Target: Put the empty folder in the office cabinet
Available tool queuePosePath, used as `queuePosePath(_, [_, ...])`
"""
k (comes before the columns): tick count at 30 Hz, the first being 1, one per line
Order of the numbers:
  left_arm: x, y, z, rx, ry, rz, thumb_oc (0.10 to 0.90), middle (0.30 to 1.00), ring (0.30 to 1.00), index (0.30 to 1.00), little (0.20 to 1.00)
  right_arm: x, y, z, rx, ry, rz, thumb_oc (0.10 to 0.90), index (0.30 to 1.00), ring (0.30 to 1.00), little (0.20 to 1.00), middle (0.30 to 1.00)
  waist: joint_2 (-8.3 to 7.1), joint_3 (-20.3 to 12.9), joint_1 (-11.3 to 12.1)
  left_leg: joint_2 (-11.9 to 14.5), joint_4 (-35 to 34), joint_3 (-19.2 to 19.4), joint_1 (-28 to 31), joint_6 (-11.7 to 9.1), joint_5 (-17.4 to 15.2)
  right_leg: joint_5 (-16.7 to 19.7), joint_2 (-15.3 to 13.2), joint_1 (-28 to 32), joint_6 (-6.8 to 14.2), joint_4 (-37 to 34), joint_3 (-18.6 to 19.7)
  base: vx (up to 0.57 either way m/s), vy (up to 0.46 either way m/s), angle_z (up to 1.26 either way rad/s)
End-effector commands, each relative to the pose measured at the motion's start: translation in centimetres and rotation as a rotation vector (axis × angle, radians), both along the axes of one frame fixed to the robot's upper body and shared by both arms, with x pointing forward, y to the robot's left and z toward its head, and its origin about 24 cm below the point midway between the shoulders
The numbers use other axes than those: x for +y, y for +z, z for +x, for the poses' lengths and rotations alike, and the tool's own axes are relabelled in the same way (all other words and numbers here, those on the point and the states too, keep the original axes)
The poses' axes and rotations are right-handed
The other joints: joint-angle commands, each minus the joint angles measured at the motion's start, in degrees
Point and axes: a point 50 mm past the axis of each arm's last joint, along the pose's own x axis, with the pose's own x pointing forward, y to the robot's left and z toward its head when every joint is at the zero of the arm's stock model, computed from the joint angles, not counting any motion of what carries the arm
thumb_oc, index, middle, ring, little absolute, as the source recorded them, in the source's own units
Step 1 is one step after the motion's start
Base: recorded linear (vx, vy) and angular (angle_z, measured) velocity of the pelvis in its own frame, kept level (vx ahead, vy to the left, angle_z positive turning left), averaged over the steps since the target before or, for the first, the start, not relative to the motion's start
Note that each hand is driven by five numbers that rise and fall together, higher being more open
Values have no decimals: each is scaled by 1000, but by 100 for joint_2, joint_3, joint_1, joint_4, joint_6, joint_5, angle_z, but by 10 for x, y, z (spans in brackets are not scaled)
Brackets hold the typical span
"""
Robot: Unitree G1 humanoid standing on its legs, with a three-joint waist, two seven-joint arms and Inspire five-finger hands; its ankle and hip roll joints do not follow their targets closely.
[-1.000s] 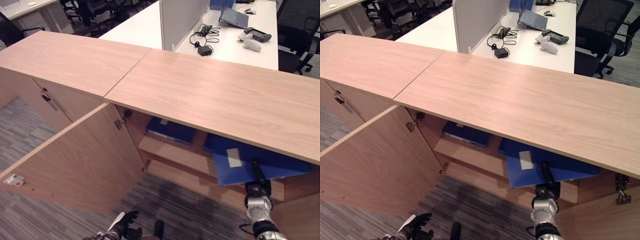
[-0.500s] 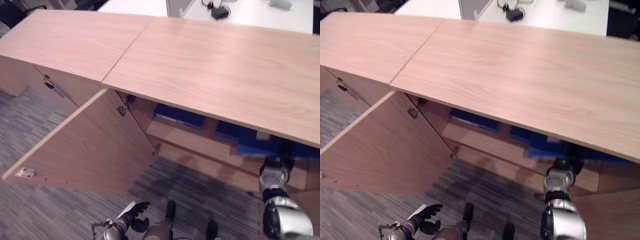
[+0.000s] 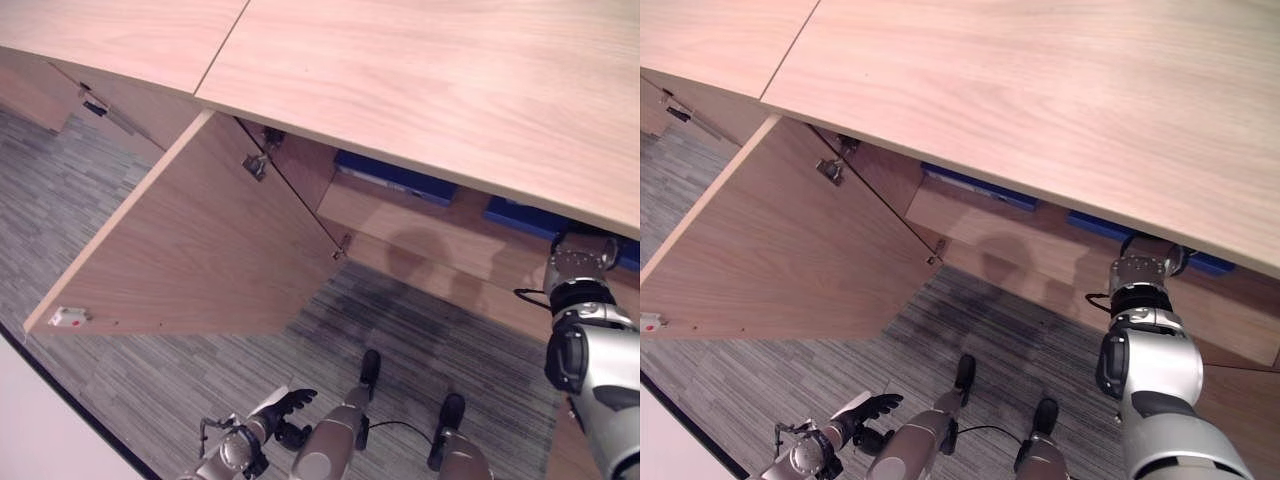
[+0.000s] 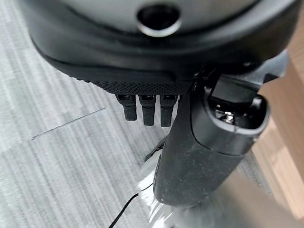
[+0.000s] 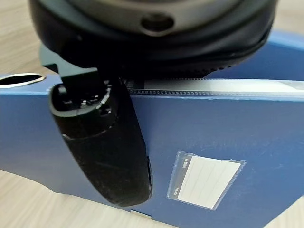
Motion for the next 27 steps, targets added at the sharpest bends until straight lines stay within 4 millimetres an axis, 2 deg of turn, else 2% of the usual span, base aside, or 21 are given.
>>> queuePosePath(1, [4,3,-2,4,-13,-30,800,900,900,900,900,-15,130,-10,-272,-36,-379,400,300,300,300,300,-148,-223,157,121,203,62,413,-183,-787,380,-164,-369,175,-40,443,2,8,4])
queuePosePath(7, [8,8,6,-24,47,-53,800,900,900,900,900,-18,165,-18,-317,-72,-415,400,300,300,300,300,-16,-117,251,86,564,36,-59,-206,-915,182,-188,-949,125,512,478,-6,-11,5])
queuePosePath(13, [13,14,14,-53,71,-54,800,900,900,900,900,-31,175,-28,-281,-125,-439,400,300,300,300,300,47,-12,279,-58,1273,-53,-792,-258,-1078,-51,-274,-1591,86,1273,485,-40,-38,13])
queuePosePath(17, [8,32,27,-128,5,-89,800,900,900,900,900,-45,176,-38,-268,-176,-411,400,300,300,300,300,142,-8,257,-127,1598,-98,-1149,-286,-1187,-169,-340,-1887,89,1644,491,-22,-23,19])
queuePosePath(20, [11,39,28,-145,-33,-80,800,900,900,900,900,-51,175,-41,-243,-188,-400,400,300,300,300,300,180,-9,270,-153,1811,-93,-1373,-286,-1268,-225,-395,-2122,103,1921,512,-4,-11,26])
queuePosePath(21, [11,39,27,-143,-33,-82,800,900,900,900,900,-53,175,-41,-229,-188,-402,435,352,352,352,352,185,-18,273,-166,1876,-94,-1451,-277,-1290,-250,-396,-2205,104,2012,536,-3,-3,4])
queuePosePath(22, [11,40,26,-141,-35,-87,800,900,900,900,900,-53,174,-41,-219,-186,-402,800,900,900,900,900,199,-29,274,-171,1879,-83,-1480,-275,-1299,-270,-399,-2256,107,2051,549,0,11,-5])
queuePosePath(27, [16,38,22,-124,-29,-73,800,900,900,900,900,-59,163,-39,-115,-177,-386,800,900,900,900,900,198,-66,244,-185,1787,-82,-1451,-266,-1284,-287,-372,-2303,96,2060,564,1,3,-1])
